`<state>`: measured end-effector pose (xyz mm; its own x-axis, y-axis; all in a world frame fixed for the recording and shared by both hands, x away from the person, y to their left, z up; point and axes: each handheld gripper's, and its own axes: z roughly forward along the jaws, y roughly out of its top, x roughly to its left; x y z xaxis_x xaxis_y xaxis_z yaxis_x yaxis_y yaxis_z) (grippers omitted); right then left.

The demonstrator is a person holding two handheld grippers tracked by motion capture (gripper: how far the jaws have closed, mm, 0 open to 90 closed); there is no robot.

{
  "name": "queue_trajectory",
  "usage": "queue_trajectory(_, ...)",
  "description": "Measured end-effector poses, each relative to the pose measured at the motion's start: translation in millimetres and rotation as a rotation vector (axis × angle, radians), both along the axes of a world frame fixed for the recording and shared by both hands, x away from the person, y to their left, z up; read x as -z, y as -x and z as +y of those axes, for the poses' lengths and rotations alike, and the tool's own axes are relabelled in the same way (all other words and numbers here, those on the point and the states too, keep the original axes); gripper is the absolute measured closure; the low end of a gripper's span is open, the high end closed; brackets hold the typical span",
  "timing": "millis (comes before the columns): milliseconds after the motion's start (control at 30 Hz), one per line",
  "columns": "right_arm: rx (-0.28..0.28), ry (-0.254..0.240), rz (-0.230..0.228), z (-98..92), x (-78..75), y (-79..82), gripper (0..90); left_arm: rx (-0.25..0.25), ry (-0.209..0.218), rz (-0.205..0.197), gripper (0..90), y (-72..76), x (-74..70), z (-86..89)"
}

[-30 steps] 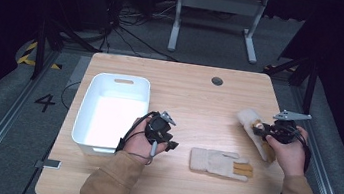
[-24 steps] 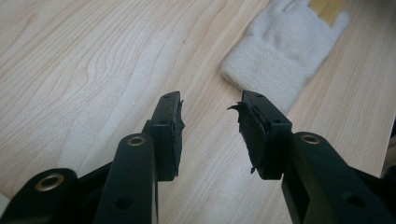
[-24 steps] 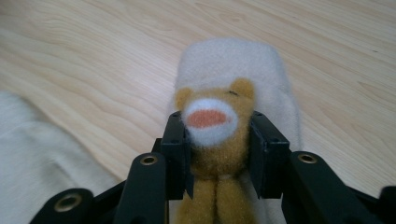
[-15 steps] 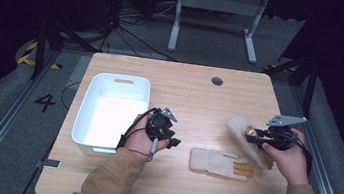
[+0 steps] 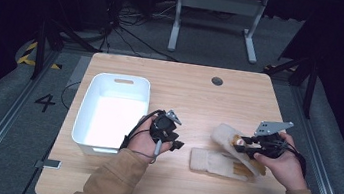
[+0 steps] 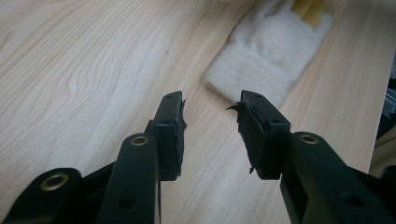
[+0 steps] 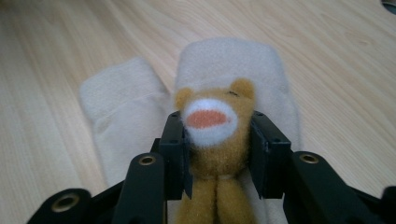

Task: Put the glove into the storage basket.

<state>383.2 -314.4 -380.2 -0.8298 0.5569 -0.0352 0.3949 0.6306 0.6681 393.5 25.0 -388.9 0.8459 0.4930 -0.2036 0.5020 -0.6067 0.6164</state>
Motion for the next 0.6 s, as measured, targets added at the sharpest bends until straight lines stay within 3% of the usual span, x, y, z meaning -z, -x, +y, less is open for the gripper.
queue_trajectory(600,-0.211,-0.014,0.052,26.7,24.1,3.6,61.1,0.068,-0.041,0.030,61.4,7.0,16.8,-26.4)
